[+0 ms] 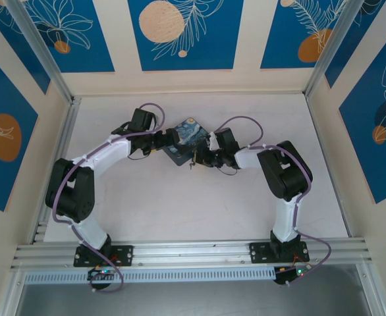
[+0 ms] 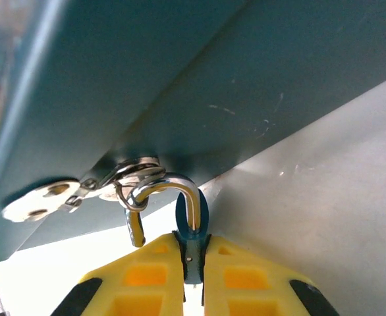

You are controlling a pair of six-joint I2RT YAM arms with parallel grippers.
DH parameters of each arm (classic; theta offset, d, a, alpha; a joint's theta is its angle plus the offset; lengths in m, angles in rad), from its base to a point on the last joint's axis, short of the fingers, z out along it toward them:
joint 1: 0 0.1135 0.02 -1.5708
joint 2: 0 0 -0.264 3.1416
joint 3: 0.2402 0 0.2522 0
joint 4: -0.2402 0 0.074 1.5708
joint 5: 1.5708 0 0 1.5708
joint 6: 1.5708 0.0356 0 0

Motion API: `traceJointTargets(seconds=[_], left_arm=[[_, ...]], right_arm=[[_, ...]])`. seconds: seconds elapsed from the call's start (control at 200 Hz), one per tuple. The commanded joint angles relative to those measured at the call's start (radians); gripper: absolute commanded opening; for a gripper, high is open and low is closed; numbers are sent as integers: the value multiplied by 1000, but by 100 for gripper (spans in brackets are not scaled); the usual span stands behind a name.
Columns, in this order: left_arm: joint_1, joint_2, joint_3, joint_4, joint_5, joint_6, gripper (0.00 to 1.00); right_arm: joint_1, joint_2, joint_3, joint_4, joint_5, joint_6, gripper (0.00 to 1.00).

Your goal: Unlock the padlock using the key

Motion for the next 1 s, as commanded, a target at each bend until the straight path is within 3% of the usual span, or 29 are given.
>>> traceJointTargets(seconds=[0.0, 0.675, 0.995], left_arm=[[-1, 15, 14, -21, -34, -6, 100], [-151, 87, 25, -141, -372, 52, 100], [-172, 112, 3, -148, -402, 30, 100]], right_arm=[[-2, -29, -50, -10, 6, 6, 1], [-42, -36, -163, 142, -51, 154, 0], [-50, -33, -188, 209, -53, 240, 0]])
